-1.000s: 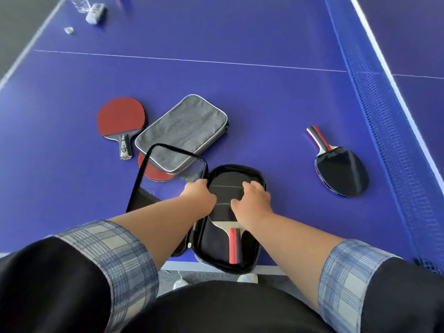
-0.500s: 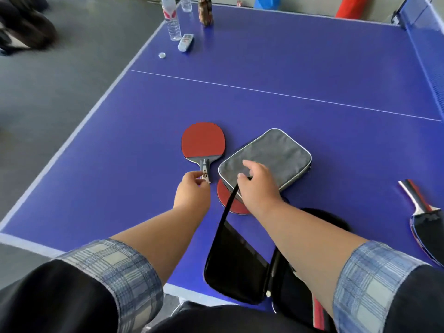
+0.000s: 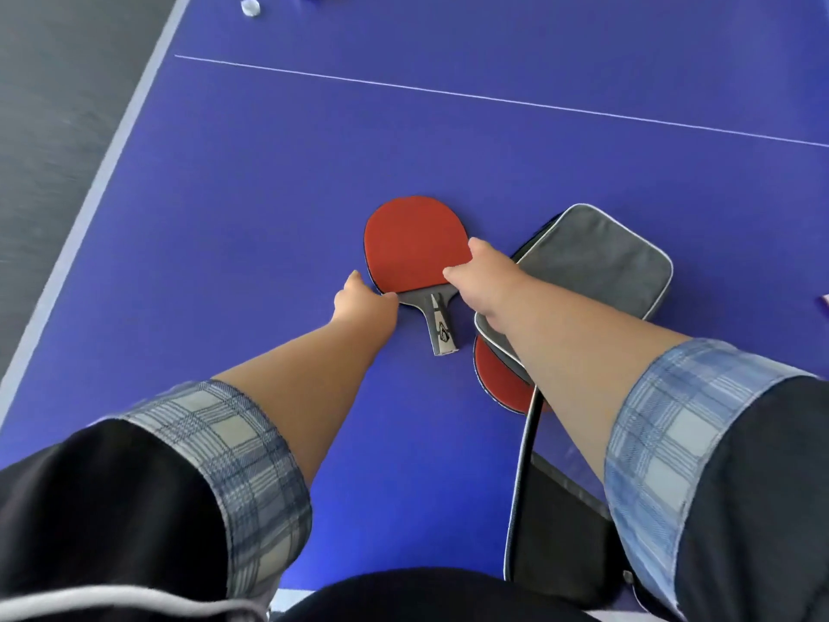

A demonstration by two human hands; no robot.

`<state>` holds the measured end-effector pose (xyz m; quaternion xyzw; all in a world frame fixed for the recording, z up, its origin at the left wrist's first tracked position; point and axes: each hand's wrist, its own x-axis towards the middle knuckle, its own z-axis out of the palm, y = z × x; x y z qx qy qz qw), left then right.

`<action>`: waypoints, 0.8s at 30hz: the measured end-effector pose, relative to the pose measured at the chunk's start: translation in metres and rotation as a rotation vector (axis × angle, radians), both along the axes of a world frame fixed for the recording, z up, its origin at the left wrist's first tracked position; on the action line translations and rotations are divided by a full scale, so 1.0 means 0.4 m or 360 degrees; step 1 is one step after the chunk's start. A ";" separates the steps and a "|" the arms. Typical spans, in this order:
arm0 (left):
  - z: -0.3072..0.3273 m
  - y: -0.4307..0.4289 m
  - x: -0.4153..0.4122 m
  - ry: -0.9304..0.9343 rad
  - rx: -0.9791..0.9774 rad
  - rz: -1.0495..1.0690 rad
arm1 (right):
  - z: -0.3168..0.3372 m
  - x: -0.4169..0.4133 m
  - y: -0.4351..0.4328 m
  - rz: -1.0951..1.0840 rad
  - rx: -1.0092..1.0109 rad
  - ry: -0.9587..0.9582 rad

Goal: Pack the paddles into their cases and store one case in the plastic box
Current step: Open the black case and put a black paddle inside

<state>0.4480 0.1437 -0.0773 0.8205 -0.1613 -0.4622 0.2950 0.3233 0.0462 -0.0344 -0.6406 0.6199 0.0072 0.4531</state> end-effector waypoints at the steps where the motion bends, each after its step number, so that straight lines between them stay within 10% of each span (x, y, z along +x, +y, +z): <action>1: -0.006 -0.007 0.004 -0.0013 0.0005 -0.0002 | -0.011 0.010 0.000 -0.0013 0.0024 0.0010; 14: 0.020 0.003 0.022 0.0409 -0.0196 0.0513 | -0.017 0.025 0.003 -0.0493 0.0026 -0.0254; 24: 0.144 0.024 -0.192 0.0340 -0.0453 0.0146 | 0.099 -0.274 0.089 -0.0626 -0.0189 -0.0434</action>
